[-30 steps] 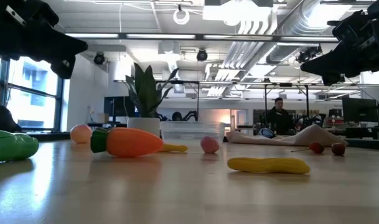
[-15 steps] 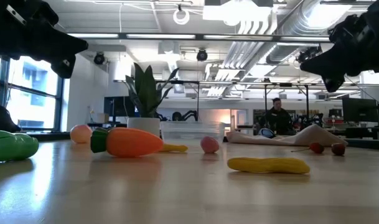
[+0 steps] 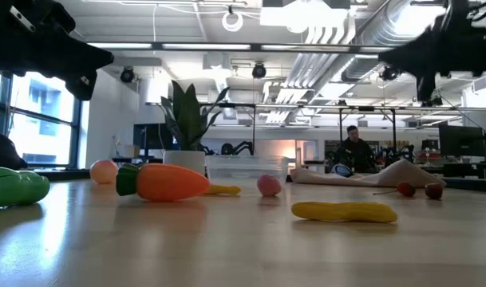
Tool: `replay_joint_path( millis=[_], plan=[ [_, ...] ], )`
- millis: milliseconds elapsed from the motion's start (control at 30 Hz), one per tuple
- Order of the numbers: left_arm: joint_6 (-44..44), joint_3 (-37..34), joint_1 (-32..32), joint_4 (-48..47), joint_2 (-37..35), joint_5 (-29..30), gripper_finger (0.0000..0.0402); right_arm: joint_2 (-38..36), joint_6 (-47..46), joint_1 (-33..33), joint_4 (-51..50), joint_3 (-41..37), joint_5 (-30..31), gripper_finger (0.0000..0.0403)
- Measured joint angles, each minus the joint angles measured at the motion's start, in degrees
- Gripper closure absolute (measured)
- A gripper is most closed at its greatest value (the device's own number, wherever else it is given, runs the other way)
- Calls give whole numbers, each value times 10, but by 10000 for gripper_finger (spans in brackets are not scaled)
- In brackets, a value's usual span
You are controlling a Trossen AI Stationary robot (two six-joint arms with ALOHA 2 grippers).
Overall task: Pick and placing Produce into tupperware
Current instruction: Move the transparent bin to the center of the table
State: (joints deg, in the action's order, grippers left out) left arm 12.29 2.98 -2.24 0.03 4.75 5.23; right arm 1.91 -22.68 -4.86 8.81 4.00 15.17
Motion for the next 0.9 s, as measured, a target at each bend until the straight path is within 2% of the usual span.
replay_joint_path(
  millis=[100,233,400,500,600,800,900],
  plan=[
    [0,0,0,1,0,1,394,0,59,0,35,20,-5,392],
    [-15,0,0,4,0,10,394,30,108,-9,-33,99,41,392],
    [-15,0,0,4,0,15,394,137,127,-42,-122,219,78,392],
    [-15,0,0,4,0,15,394,231,129,-75,-167,283,71,392],
    [-15,0,0,4,0,15,394,342,139,-124,-189,342,17,392],
    [-15,0,0,6,0,15,394,591,139,-246,-238,467,-164,392],
    [-15,0,0,7,0,15,394,701,140,-284,-291,541,-203,392]
  ],
)
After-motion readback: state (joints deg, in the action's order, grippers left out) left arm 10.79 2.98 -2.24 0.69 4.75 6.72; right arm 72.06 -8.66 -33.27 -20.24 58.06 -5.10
